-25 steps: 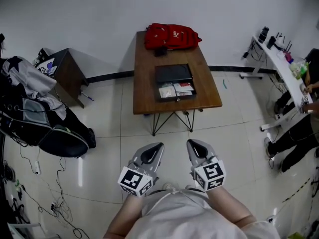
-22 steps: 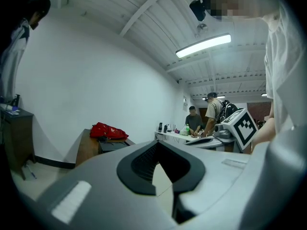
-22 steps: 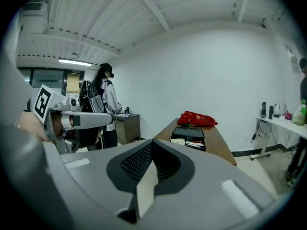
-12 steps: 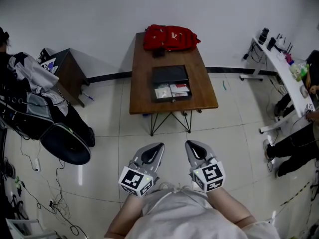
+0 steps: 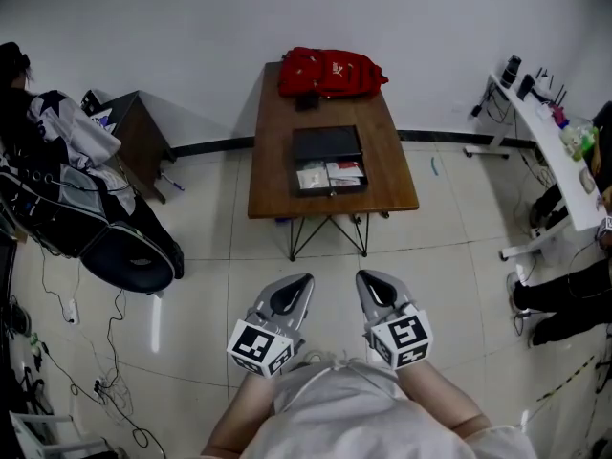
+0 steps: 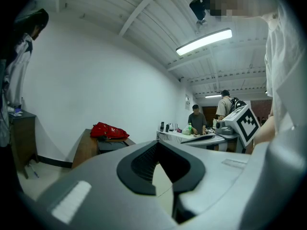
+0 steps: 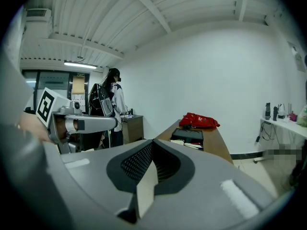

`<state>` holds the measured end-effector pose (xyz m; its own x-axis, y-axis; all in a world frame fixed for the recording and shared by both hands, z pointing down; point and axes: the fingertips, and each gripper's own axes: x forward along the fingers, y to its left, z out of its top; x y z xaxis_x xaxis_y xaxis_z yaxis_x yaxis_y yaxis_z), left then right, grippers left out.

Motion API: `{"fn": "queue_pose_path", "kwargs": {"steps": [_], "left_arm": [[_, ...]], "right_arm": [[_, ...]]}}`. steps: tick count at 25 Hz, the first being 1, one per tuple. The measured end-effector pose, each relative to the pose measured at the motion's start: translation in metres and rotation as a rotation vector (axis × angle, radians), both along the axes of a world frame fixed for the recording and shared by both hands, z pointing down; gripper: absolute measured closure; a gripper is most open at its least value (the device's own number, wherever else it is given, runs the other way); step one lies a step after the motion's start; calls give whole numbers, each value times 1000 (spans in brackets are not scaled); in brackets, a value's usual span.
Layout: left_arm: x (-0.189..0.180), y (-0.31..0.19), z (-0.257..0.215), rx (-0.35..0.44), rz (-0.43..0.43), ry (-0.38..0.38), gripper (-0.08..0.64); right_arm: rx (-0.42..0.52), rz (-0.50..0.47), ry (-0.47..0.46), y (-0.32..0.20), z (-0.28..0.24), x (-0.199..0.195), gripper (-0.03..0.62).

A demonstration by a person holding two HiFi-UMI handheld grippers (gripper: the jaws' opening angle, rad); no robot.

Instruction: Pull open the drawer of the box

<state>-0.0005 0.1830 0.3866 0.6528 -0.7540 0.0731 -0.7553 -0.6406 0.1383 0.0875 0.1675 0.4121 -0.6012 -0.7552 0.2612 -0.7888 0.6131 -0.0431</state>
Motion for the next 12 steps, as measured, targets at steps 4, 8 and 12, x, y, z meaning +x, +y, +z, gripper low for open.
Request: {"fn": "queue_pose_path", "kwargs": {"steps": [4,8,12], "left_arm": [[2,0,4,-1,-3,-1,554],[5,-6,-1,-10,-2,-3,554],[6,-10,0,-15,-9,-2,554]], "right_arm": [[-5,1,-2,0,3,2,588],[-23,-6,-4,-6,-2,3,588],[-25,-13,-11,-10,-3,3,587]]}}
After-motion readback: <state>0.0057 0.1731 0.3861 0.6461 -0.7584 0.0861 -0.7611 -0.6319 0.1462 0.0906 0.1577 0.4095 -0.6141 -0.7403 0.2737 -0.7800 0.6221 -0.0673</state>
